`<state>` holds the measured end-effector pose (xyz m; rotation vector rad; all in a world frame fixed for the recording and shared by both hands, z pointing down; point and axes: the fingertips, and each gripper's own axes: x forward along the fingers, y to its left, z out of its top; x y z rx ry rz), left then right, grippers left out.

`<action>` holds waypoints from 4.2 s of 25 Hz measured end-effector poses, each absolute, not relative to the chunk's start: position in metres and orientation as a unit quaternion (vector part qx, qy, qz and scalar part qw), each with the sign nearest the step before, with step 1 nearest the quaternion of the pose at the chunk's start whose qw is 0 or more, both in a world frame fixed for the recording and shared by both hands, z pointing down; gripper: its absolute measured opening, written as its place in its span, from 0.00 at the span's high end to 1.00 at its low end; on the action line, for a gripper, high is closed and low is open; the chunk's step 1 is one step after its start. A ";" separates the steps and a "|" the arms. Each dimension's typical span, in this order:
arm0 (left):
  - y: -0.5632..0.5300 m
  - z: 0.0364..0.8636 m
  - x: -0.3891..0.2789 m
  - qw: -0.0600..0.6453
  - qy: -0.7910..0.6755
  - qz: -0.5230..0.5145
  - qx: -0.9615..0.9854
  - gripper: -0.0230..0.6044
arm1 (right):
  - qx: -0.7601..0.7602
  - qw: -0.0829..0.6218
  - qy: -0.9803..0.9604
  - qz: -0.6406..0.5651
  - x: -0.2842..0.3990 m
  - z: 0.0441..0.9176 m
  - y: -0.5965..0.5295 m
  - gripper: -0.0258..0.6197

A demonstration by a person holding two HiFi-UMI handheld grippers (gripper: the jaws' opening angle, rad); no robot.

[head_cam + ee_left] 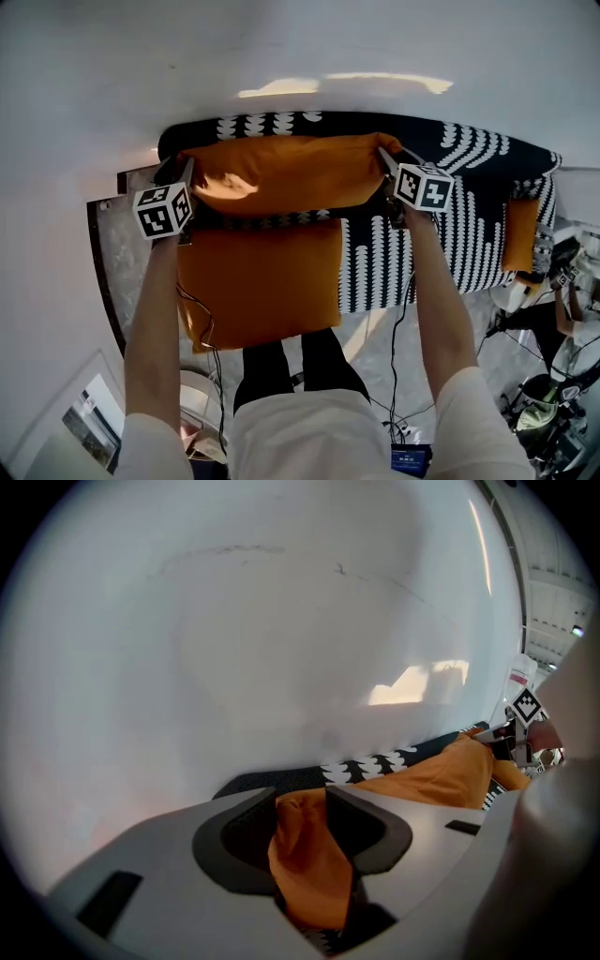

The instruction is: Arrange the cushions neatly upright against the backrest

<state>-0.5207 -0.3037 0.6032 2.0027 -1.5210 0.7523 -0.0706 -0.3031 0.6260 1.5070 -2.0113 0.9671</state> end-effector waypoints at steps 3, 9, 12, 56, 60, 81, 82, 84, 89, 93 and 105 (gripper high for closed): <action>-0.299 0.596 -0.525 0.253 -0.560 0.272 0.741 0.64 | 0.548 0.218 -0.731 0.343 -0.062 0.619 -0.296 0.61; -0.288 0.574 -0.538 0.243 -0.572 0.270 0.735 0.61 | 0.556 0.217 -0.736 0.319 -0.052 0.598 -0.285 0.56; -0.276 0.564 -0.539 0.245 -0.575 0.266 0.734 0.61 | 0.561 0.208 -0.736 0.316 -0.051 0.584 -0.280 0.56; 0.085 0.460 -0.490 0.272 -0.538 0.232 0.763 0.93 | 0.440 0.119 -0.813 0.361 -0.162 0.475 0.064 0.93; 0.094 0.466 -0.523 0.285 -0.539 0.225 0.760 0.93 | 0.458 0.126 -0.801 0.365 -0.176 0.480 0.082 0.93; 0.083 0.509 -0.563 0.300 -0.489 0.231 0.786 0.94 | 0.517 0.171 -0.759 0.357 -0.212 0.509 0.099 0.93; 0.081 0.513 -0.564 0.301 -0.491 0.235 0.783 0.93 | 0.516 0.170 -0.757 0.362 -0.211 0.513 0.097 0.93; 0.074 0.521 -0.567 0.302 -0.503 0.245 0.772 0.93 | 0.514 0.174 -0.755 0.368 -0.207 0.523 0.091 0.93; 0.047 0.550 -0.578 0.316 -0.529 0.254 0.746 0.93 | 0.501 0.212 -0.753 0.370 -0.201 0.564 0.058 0.93; 0.019 0.579 -0.574 0.344 -0.527 0.248 0.736 0.93 | 0.490 0.235 -0.752 0.374 -0.195 0.601 0.024 0.93; -0.053 0.676 -0.583 0.370 -0.567 0.287 0.678 0.93 | 0.456 0.298 -0.741 0.393 -0.170 0.730 -0.069 0.92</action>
